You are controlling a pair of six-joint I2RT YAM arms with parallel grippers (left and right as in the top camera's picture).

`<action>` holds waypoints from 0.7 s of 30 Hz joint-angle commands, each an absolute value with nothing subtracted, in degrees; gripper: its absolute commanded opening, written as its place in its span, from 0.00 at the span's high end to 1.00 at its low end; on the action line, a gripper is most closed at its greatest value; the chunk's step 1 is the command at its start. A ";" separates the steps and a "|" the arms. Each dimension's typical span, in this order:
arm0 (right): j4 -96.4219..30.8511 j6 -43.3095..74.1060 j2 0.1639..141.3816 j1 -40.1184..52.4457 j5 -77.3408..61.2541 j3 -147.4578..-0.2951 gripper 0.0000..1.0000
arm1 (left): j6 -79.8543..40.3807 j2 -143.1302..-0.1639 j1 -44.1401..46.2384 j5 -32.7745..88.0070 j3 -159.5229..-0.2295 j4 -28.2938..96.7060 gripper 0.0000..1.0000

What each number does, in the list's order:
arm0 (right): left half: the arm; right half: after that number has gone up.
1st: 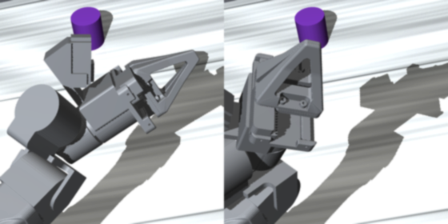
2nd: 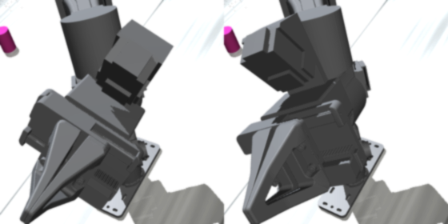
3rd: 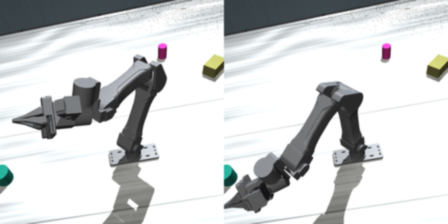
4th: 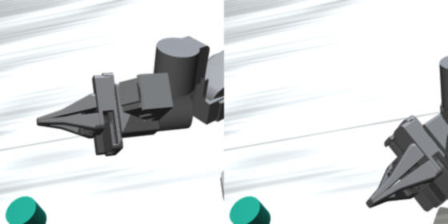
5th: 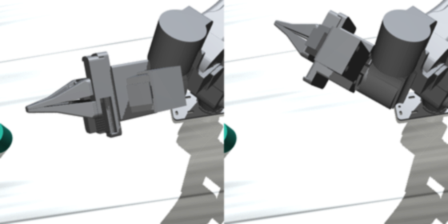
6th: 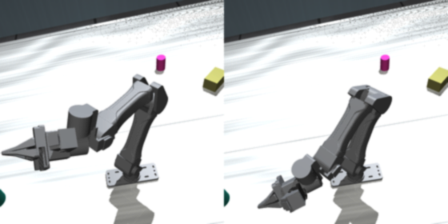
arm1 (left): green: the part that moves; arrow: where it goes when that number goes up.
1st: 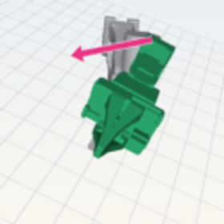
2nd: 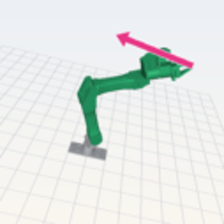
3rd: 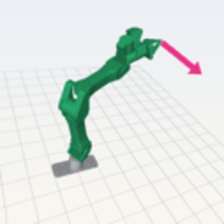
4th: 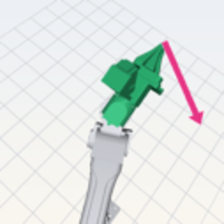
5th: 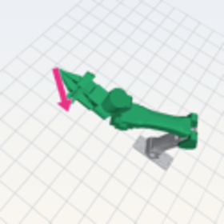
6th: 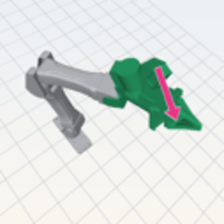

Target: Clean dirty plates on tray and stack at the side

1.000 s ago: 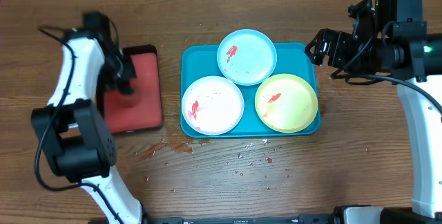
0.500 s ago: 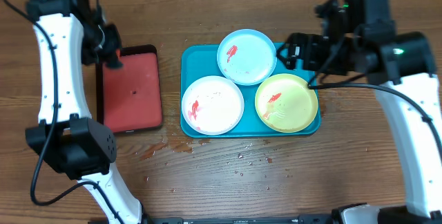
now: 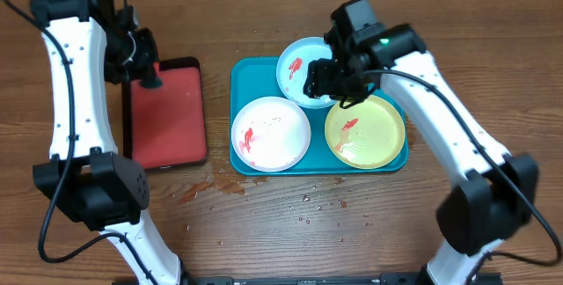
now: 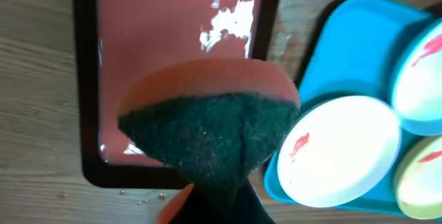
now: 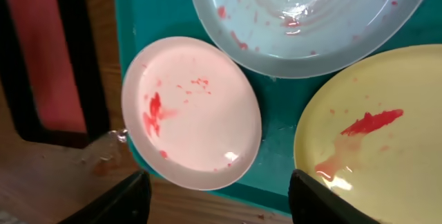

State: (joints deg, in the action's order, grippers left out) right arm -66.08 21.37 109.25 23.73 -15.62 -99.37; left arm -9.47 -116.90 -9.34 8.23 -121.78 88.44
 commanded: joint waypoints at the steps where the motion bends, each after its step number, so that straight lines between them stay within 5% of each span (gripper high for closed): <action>1: -66.17 22.57 111.61 23.79 -14.83 -99.31 0.45 | -8.78 -116.55 -8.64 9.76 -116.33 86.37 0.96; 4: -66.28 22.55 114.74 23.92 -14.83 -99.31 0.57 | -8.71 -116.55 -8.43 11.75 -112.44 83.72 0.96; 9: -66.32 22.55 119.28 24.60 -17.12 -99.31 0.62 | -7.14 -116.55 -7.77 13.39 -110.61 82.21 0.96; 21: -60.42 22.57 121.56 28.01 -10.11 -95.18 0.57 | -5.74 -116.55 -5.17 13.34 -110.56 80.55 0.96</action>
State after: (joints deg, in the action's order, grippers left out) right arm -61.65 22.48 121.56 27.92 -13.76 -96.75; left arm -7.05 -116.90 -5.96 12.05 -110.59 80.90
